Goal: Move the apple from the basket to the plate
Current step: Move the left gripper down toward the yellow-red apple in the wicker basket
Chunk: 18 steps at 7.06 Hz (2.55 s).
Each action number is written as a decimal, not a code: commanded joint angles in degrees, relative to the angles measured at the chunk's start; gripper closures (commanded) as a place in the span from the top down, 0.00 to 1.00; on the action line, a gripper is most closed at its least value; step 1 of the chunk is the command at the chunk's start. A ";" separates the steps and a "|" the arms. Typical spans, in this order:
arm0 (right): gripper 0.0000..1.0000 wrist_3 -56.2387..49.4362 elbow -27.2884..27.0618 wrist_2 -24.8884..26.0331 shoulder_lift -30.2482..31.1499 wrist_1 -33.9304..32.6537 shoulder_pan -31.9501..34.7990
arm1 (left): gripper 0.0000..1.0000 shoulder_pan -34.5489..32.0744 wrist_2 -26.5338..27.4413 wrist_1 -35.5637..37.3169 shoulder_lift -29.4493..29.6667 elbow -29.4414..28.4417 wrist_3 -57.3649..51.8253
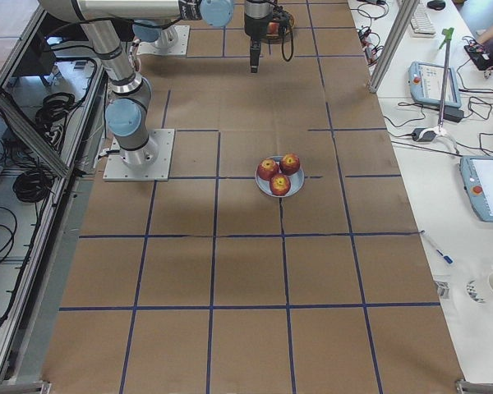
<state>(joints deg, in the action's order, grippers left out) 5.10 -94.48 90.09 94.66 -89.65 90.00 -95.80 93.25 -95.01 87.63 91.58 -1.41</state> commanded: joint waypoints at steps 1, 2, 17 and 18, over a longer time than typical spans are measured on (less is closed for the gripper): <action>1.00 0.00 0.00 -0.08 0.00 -0.09 0.17 | 0.99 0.09 -1.83 0.00 0.52 0.52 -0.52; 1.00 0.00 0.00 -0.17 0.00 -0.18 0.26 | 0.99 0.09 -1.85 0.00 0.53 0.44 -0.52; 1.00 -0.09 0.09 0.00 0.09 -0.44 0.26 | 0.99 6.64 -0.88 10.72 4.12 2.80 -10.56; 1.00 -0.09 0.09 0.00 0.00 -0.53 0.18 | 0.99 11.12 -0.97 10.90 5.35 2.98 -15.24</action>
<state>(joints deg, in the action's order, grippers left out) 5.01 -94.34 90.10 94.70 -90.16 90.23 -89.40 92.43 -84.29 91.57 94.09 -10.58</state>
